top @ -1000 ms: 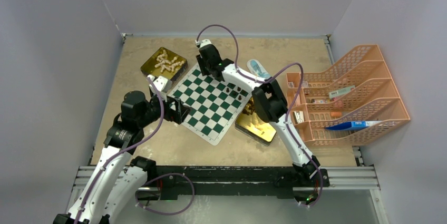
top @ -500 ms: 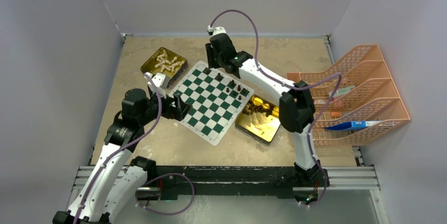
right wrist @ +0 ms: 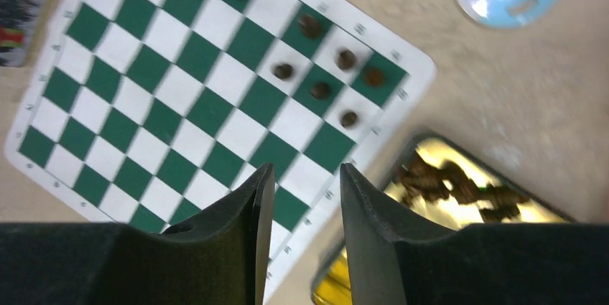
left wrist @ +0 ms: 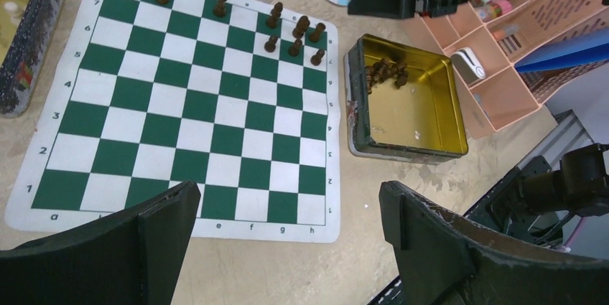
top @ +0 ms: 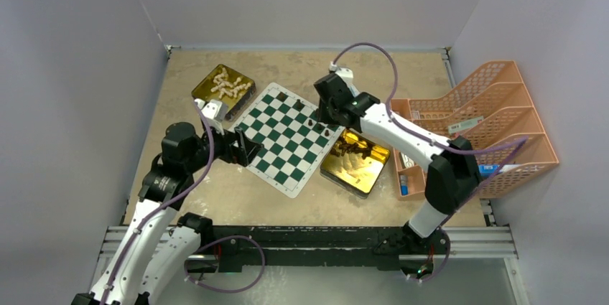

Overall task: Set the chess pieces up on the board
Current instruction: Pick up the chess piece from the storage box.

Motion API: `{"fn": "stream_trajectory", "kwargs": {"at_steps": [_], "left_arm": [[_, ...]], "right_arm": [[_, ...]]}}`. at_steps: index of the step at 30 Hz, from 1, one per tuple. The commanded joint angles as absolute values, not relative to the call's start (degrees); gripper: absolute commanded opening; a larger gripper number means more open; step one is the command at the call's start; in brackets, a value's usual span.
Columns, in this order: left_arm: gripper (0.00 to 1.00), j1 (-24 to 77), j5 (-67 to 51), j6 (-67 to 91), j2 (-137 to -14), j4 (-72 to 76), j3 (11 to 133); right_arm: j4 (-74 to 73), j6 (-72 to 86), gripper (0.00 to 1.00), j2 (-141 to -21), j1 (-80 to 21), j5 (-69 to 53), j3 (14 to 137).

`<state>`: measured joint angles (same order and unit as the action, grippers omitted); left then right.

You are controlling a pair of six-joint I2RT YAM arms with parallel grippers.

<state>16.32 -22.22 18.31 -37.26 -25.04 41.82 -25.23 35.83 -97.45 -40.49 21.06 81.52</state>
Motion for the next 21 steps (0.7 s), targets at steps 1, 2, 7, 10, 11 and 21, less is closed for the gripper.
{"fn": "stream_trajectory", "kwargs": {"at_steps": [1,2,7,10,11,21], "left_arm": [[0.96,16.52,-24.78,16.57,-36.96,-22.12,41.84],[0.96,16.52,-24.77,16.39,-37.12,-22.47,41.96],[0.96,16.52,-24.72,16.09,-35.46,-22.65,41.13],[0.96,16.52,-24.21,16.14,-35.01,-22.32,40.70],[0.96,16.52,-24.01,16.17,-35.16,-22.50,40.76],[0.96,16.52,-24.30,15.95,-34.96,-22.73,40.78]], "right_arm": [[-32.49,47.35,0.42,-90.20,-40.52,28.80,76.89],[-33.65,48.23,0.43,-89.17,-40.52,29.43,76.29],[-35.53,52.01,0.42,-83.17,-40.52,34.25,72.96],[-33.32,55.07,0.41,-78.44,-40.52,35.48,67.85],[-32.67,55.99,0.40,-77.37,-40.45,35.99,66.31],[-31.52,65.60,0.37,-74.14,-39.43,36.14,59.57]]}}
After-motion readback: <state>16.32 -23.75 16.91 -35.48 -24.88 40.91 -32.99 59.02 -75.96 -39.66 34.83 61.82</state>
